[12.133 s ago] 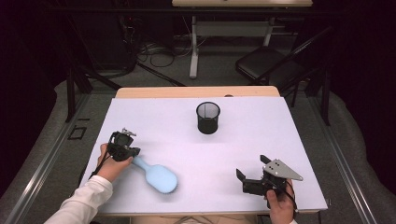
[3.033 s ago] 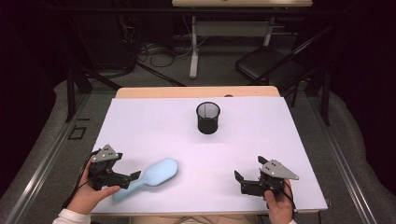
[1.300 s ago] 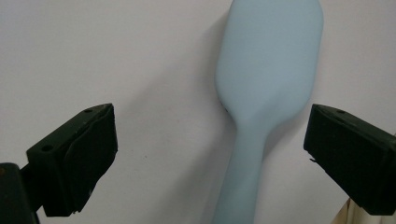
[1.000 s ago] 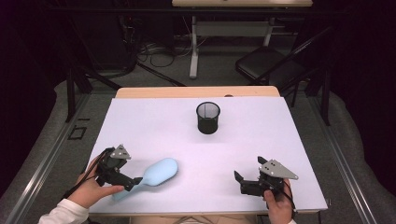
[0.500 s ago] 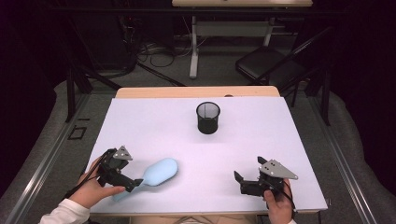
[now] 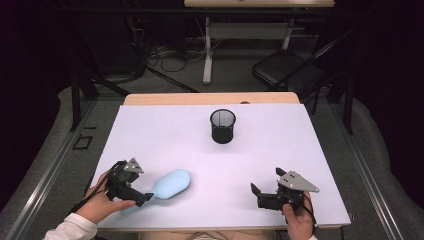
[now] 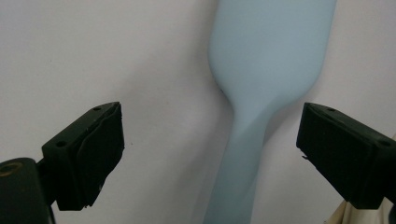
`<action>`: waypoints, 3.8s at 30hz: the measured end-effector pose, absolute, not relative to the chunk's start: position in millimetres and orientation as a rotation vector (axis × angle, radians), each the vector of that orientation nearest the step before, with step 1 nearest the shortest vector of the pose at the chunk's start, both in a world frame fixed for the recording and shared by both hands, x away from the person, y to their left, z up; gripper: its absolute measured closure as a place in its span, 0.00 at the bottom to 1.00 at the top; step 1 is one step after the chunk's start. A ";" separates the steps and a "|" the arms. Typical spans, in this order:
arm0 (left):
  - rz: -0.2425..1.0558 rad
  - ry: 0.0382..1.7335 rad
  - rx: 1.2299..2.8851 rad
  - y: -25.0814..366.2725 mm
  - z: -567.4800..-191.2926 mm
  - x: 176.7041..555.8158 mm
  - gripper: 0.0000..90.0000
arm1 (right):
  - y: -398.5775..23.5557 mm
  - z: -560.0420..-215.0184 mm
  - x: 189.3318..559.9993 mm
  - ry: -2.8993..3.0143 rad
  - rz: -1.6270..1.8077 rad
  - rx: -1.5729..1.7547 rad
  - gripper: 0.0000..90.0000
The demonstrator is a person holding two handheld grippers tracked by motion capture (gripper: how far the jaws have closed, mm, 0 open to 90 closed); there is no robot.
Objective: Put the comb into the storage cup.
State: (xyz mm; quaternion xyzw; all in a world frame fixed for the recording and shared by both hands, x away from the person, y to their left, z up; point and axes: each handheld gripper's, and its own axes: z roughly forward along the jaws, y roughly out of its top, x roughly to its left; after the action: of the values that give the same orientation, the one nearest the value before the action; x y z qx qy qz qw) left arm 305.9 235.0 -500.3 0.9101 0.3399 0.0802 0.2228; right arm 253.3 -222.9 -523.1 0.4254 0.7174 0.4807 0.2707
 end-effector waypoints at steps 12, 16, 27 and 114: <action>0.214 0.931 2.568 230.3 -505.2 306.2 0.10 | -222.6 -523.1 253.2 1.934 1.295 1.146 0.02; 0.208 0.926 2.578 229.1 -506.0 306.5 0.13 | -222.8 -523.1 253.2 1.934 1.296 1.145 0.02; 0.188 0.912 2.613 223.0 -510.0 307.2 0.18 | -222.7 -523.2 253.3 1.935 1.296 1.148 0.02; 0.173 0.770 2.824 194.5 -525.2 306.3 0.73 | -223.2 -523.9 254.0 1.943 1.294 1.149 0.03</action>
State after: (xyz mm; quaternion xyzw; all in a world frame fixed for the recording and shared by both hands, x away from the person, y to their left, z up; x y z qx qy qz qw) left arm 306.3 194.5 -525.2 0.9578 0.2611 0.0587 0.1043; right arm 254.0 -223.2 -523.9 0.4255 0.7197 0.4794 0.2668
